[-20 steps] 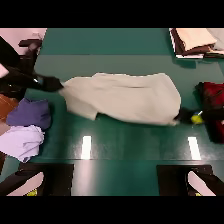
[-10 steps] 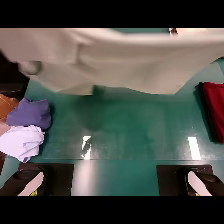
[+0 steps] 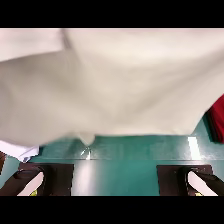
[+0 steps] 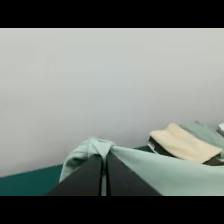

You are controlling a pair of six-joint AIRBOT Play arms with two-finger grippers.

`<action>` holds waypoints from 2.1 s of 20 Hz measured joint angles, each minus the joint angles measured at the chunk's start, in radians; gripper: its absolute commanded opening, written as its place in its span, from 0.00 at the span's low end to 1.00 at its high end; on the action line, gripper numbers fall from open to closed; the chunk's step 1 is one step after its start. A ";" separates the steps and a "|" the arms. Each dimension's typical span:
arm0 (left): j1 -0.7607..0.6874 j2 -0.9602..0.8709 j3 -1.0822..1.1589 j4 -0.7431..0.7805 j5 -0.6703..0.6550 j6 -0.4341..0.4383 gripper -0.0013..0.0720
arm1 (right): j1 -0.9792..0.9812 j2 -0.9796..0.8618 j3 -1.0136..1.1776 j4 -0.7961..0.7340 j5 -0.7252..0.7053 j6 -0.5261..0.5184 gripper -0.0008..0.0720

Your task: Fold the shirts.

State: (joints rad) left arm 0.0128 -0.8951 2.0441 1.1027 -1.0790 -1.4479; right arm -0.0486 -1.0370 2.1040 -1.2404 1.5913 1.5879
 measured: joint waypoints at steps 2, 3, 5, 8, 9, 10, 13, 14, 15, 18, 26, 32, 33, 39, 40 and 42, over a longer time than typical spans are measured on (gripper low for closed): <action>0.000 -0.058 -0.092 0.009 -0.018 -0.002 0.05 | 0.000 -0.067 -0.074 -0.007 0.003 0.005 0.03; 0.000 -0.103 -0.135 0.013 -0.034 -0.002 0.05 | 0.000 -0.106 -0.106 -0.010 0.007 0.005 0.03; 0.000 -0.201 -0.202 0.022 -0.069 -0.003 0.05 | 0.000 -0.204 -0.164 -0.009 0.008 0.005 0.03; -0.001 -0.396 -0.270 0.024 -0.100 -0.003 0.05 | 0.000 -0.377 -0.222 -0.010 0.008 -0.008 0.03; 0.000 -0.459 -0.282 0.022 -0.102 -0.002 0.05 | 0.002 -0.437 -0.229 -0.011 0.003 -0.017 0.03; -0.001 -0.526 -0.291 0.019 -0.102 0.002 0.05 | 0.004 -0.497 -0.229 -0.012 -0.008 -0.026 0.03; -0.001 -0.682 -0.305 0.017 -0.067 0.024 0.05 | 0.008 -0.654 -0.187 -0.010 -0.056 -0.048 0.03; -0.001 -0.716 -0.307 0.017 -0.044 0.029 0.05 | 0.011 -0.698 -0.159 -0.010 -0.080 -0.054 0.03; -0.001 -0.741 -0.309 0.019 -0.015 0.032 0.05 | 0.013 -0.733 -0.132 -0.007 -0.097 -0.058 0.03; -0.001 -0.780 -0.308 0.014 0.042 0.038 0.05 | 0.015 -0.789 -0.087 -0.008 -0.144 -0.071 0.03; 0.000 -0.803 -0.392 0.066 -0.041 0.063 0.05 | 0.027 -0.699 -0.375 -0.017 -0.246 -0.122 0.04; 0.001 -0.796 -0.490 0.078 -0.068 0.066 0.76 | 0.032 -0.673 -0.499 0.023 -0.274 -0.129 0.57; 0.000 -0.784 -0.496 0.082 -0.089 0.066 0.76 | 0.024 -0.666 -0.502 0.043 -0.259 -0.134 0.57; 0.018 -0.559 -0.701 0.194 -0.165 0.019 0.76 | -0.025 -0.459 -0.686 0.147 -0.193 -0.185 0.57; 0.020 -0.503 -0.772 0.202 -0.166 0.009 0.76 | -0.026 -0.416 -0.730 0.152 -0.190 -0.189 0.56; 0.022 -0.397 -0.921 0.205 -0.164 -0.008 0.76 | -0.032 -0.330 -0.813 0.163 -0.185 -0.195 0.57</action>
State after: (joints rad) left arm 0.0349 -1.2922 1.1233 1.3079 -1.2430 -1.4559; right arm -0.0803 -1.3670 1.2907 -1.0771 1.4067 1.3926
